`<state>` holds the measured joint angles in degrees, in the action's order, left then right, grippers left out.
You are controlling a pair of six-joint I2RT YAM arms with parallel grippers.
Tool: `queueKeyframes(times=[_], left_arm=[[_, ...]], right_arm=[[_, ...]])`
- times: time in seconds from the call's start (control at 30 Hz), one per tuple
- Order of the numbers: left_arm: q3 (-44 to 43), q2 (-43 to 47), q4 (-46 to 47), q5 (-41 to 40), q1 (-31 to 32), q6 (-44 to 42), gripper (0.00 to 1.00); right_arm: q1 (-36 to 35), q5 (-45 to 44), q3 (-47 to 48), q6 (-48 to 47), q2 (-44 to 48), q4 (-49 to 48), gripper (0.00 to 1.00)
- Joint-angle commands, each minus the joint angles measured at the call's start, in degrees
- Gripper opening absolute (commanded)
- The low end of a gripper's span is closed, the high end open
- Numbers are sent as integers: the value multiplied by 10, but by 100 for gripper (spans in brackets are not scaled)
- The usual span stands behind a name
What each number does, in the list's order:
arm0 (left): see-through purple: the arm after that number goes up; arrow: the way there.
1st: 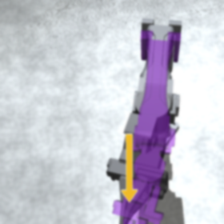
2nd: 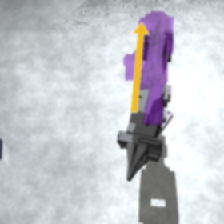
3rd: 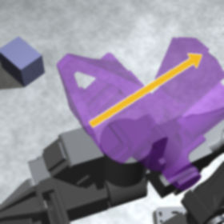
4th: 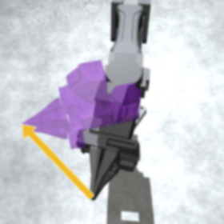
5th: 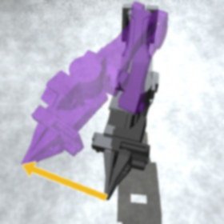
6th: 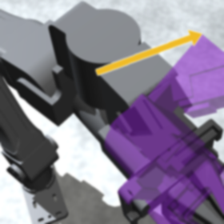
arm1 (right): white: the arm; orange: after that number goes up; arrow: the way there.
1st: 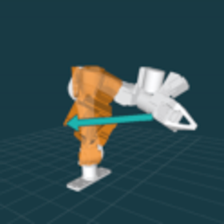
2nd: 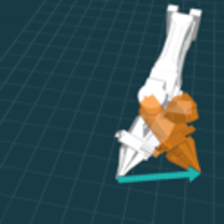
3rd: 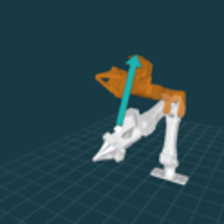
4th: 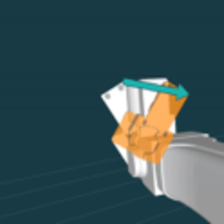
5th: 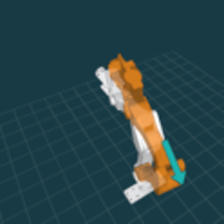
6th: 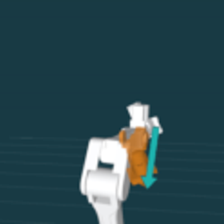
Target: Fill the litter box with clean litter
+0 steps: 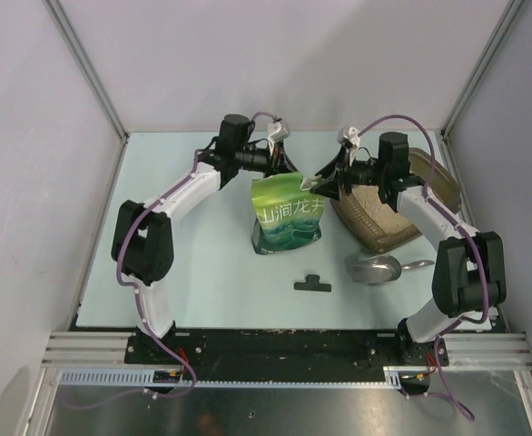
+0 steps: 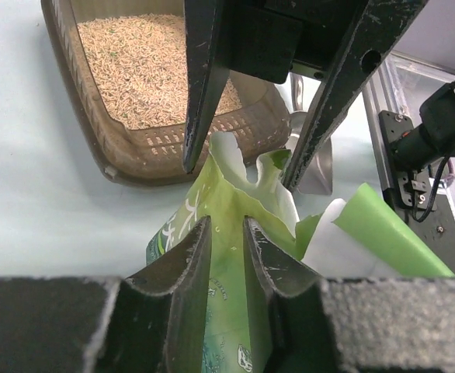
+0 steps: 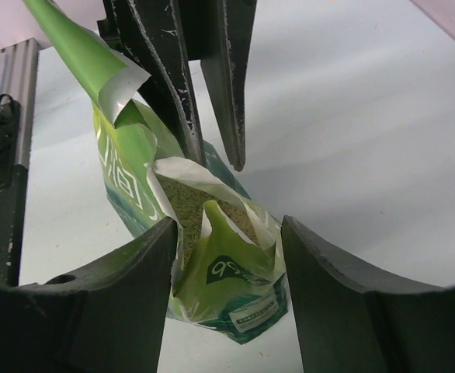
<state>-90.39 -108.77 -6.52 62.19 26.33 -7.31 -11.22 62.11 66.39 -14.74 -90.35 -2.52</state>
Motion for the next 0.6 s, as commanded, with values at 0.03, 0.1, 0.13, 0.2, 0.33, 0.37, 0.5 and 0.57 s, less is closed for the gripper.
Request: queueKeyframes(times=[0.03, 0.1, 0.13, 0.2, 0.33, 0.37, 0.5, 0.57], left_arm=[[-28, -11, 11, 34, -3, 25, 26], [-29, -13, 11, 35, -5, 27, 26], [-33, -14, 11, 35, -6, 29, 25], [-35, -18, 10, 38, -8, 33, 24], [-38, -21, 7, 35, -10, 36, 22], [-39, -22, 6, 32, -9, 36, 22], [-43, -22, -4, 22, -10, 27, 21], [-45, -22, -12, 15, -12, 22, 20]], right_arm=[[8, 57, 2, 38, -18, -63, 61], [10, 65, 2, 34, -26, -61, 61], [10, 75, 2, 34, -30, -63, 61], [10, 83, 2, 42, -38, -71, 62], [12, 111, 2, 70, -53, -107, 61], [12, 115, 2, 74, -55, -110, 61], [4, 130, 2, 113, -71, -154, 57], [0, 133, 2, 137, -84, -181, 56]])
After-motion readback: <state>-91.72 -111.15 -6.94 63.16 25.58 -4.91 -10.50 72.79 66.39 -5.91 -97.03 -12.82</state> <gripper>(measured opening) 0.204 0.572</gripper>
